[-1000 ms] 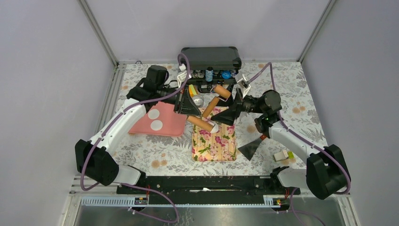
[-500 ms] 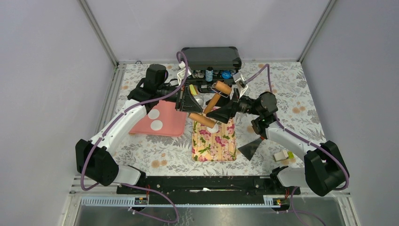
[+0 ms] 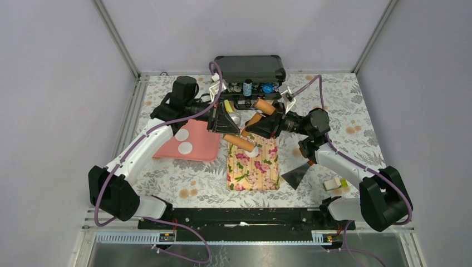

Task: Roll out the dumpling wrappers from the dough
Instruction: Pick up the rolling pin from the center of the board, then move the work surface to the center of the board.

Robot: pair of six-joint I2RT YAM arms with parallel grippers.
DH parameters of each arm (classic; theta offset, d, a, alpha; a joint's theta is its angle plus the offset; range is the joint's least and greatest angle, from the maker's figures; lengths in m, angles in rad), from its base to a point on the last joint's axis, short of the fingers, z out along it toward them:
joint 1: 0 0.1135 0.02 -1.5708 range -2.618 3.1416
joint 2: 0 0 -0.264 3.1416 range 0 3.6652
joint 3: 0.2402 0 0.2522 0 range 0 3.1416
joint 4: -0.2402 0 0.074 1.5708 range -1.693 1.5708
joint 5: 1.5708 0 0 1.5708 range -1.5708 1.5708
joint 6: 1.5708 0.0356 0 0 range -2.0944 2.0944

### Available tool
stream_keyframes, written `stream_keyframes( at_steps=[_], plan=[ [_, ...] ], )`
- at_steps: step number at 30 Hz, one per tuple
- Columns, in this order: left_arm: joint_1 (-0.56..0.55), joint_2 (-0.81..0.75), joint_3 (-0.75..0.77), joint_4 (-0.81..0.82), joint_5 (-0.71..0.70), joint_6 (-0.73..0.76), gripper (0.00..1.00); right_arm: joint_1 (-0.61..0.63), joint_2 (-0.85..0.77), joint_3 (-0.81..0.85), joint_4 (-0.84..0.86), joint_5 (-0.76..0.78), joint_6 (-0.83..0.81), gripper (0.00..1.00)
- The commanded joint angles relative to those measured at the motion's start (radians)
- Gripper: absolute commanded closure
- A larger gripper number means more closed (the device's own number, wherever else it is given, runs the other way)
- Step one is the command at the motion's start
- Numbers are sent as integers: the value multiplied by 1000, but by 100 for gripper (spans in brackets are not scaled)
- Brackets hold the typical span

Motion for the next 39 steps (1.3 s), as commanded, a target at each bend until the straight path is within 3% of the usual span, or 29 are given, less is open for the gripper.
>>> stream_keyframes(
  at_steps=[1,5,6,9,10,12,14,17,20,25,29,35,39],
  plan=[
    [6,-35,4,45,-7,3,100,6,-9,34,24,-51,10,100],
    [10,-28,26,-1,-51,32,97,6,-13,53,-2,-61,34,100],
    [15,-23,39,-27,-58,43,84,6,-21,59,-37,-54,8,100],
    [48,-2,103,-121,-93,92,7,5,-59,114,-278,4,-161,100],
    [64,6,128,-155,-114,113,2,4,-69,146,-439,28,-267,100],
    [93,29,181,-251,-197,181,1,5,-83,217,-682,93,-459,100],
    [108,55,217,-317,-348,235,1,5,-100,245,-820,177,-624,100],
    [109,96,190,-327,-622,276,1,4,-117,187,-832,235,-778,100],
    [110,140,99,-261,-732,267,1,7,-88,83,-703,246,-781,100],
    [108,229,-26,-137,-765,173,1,29,-8,-61,-420,348,-760,100],
    [97,290,-77,-53,-793,71,3,31,71,-44,-403,419,-782,100],
    [34,312,-104,32,-848,3,7,31,94,-52,-386,399,-797,100],
    [-21,385,-51,16,-916,-30,19,30,92,-33,-434,400,-806,100]
  ],
)
